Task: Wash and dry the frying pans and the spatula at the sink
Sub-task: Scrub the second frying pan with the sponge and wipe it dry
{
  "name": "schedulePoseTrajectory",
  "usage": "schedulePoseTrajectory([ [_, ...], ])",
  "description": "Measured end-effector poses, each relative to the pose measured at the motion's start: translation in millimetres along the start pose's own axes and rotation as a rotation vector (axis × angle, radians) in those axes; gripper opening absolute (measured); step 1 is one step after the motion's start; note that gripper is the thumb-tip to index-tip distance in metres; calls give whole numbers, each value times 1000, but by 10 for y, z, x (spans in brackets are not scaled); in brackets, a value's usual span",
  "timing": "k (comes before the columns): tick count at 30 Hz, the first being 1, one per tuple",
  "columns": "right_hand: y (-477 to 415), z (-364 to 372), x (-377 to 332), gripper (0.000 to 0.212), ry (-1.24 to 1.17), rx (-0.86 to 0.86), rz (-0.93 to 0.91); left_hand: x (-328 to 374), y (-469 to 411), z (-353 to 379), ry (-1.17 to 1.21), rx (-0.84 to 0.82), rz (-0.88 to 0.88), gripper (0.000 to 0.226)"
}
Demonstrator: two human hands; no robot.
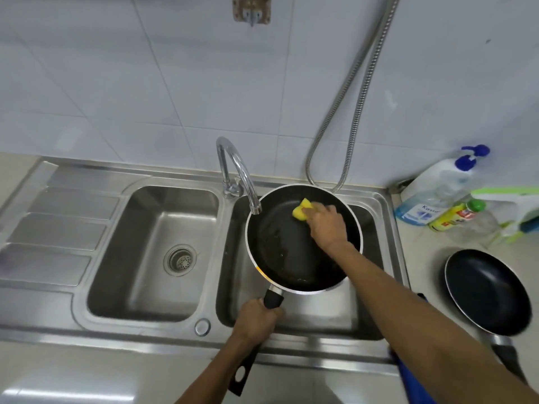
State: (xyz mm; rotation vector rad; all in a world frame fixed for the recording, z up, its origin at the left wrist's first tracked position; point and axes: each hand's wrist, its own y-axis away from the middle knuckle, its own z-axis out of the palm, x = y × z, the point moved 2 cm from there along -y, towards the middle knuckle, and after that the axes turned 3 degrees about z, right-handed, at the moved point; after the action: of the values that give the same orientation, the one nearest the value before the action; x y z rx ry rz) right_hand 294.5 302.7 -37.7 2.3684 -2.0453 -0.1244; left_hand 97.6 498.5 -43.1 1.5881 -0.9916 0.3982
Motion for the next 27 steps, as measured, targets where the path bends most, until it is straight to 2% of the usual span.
schedulePoseTrajectory([
  [4, 600, 99, 295, 40, 35, -40, 24, 33, -66, -26, 8, 15, -8, 22],
  [7, 1085, 245, -43, 37, -196, -130, -134, 46, -88, 46, -41, 12, -6, 24],
  [10, 972, 358, -493, 35, -281, -167, -237, 60, -59, 112, -103, -28, 20, 28],
  [15, 182, 186, -630, 38, -216, -10, -53, 97, 56, 145, -113, -71, 46, 32],
  [18, -101, 81, -517, 45, -335, 10, 166, 182, 39, 120, -105, -52, 46, 24],
  [19, -105, 65, -554, 44, -407, 21, 180, 217, 13, 104, -106, -42, 49, 23],
  [24, 464, 73, -814, 38, -706, -7, -143, 360, -100, 23, -114, -23, 38, 23],
  [27, 792, 9, -630, 35, -693, -22, -264, 392, -152, -56, -113, -52, 38, 21],
])
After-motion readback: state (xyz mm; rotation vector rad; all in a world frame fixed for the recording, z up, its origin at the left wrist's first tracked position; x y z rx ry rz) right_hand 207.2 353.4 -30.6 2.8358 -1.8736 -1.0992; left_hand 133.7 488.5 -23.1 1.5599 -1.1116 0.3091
